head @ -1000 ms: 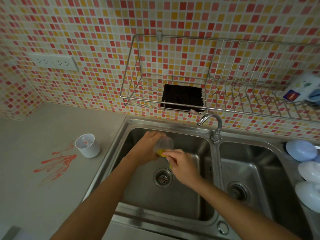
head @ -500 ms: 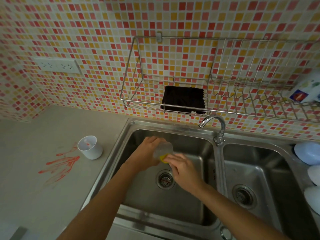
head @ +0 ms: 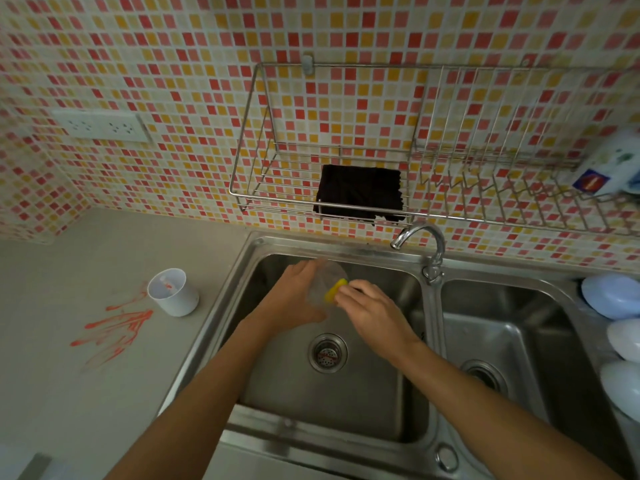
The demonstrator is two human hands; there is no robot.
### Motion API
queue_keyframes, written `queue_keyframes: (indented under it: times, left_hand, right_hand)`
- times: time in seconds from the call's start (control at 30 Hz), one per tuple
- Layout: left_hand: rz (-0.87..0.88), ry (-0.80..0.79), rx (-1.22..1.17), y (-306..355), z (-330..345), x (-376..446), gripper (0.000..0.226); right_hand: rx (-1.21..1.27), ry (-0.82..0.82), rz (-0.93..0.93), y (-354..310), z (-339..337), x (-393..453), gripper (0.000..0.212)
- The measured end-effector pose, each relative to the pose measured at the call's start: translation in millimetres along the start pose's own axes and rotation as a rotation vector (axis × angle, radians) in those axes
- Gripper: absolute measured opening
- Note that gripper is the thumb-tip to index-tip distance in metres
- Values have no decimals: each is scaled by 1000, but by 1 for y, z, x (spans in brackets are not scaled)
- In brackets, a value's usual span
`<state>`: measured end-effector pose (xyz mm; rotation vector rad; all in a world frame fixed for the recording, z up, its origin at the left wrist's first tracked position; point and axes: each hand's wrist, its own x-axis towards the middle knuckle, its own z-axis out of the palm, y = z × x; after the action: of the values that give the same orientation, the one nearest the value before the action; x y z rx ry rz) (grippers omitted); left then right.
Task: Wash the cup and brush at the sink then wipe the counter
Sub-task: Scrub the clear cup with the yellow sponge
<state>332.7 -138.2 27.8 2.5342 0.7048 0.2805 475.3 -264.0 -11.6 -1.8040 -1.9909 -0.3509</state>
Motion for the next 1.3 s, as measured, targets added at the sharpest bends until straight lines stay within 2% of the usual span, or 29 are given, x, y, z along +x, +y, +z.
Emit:
queue_keyframes:
  times: [0.1,0.17,0.23,0.3,0.37,0.43,0.47,0.53,0.63,0.7,0.8,0.87,0.93,1.03,1.07,1.13,1.2,1.3]
  left_hand:
    - [2,211,110,-3,17,-4,92]
    - [-47,288,181,-3,23,-3,85]
    - [-28,289,195,-5,22,-2,81]
    - [25,245,156,-10,18,-2,81]
    - [61,199,103,-16,15,-1,82]
    - [81,153,79,-17,14,0,81]
    - [89,129,76,-16,15,0,81]
    - [102,110,64,-13,15,0,83]
    - [124,119,56,-11,9,3,82]
    - [142,99,84,-11,7,6,79]
    - [131,45,113,-13,5,8,81]
    - [123,30,117,-16,4,6,81]
    - [114,20,109,-16,4,2,80]
    - [92,19,51,-11,4,1,80]
    - [92,32,37,-10,2,2,82]
    - [98,49,36,-11,0,5,83]
    - [109,43,52,-13,-3,6,83]
    - [123,18,81,-17,-3,-1,78]
  right_hand:
    - [-2,32,-21,-2,1,2,19]
    - [21,1,-2,-5,-1,3,23]
    - [192,-46,104,-10,-6,6,24]
    - [476,-111,302,-14,-14,10,25]
    - [574,-176,347,-10,-16,13,27]
    - [428,-259,234,-2,-17,14,32]
    - [245,-279,113,3,-18,15,36]
    - [-32,-220,-76,12,-22,20,38]
    - [-92,-127,-96,9,-21,21,39]
    - [5,-109,51,-4,-9,15,42]
    - [496,-150,460,-24,-10,15,30]
    - [647,-173,541,-20,-12,18,23]
    - [580,-219,420,-10,-19,18,24]
    - [45,-246,-1,10,-18,26,34]
    - [-69,-224,-85,14,-18,27,35]
    - [-110,-182,-113,11,-20,30,36]
    - [-21,-164,1,1,-15,26,33]
    - [472,-230,393,-17,-18,17,24]
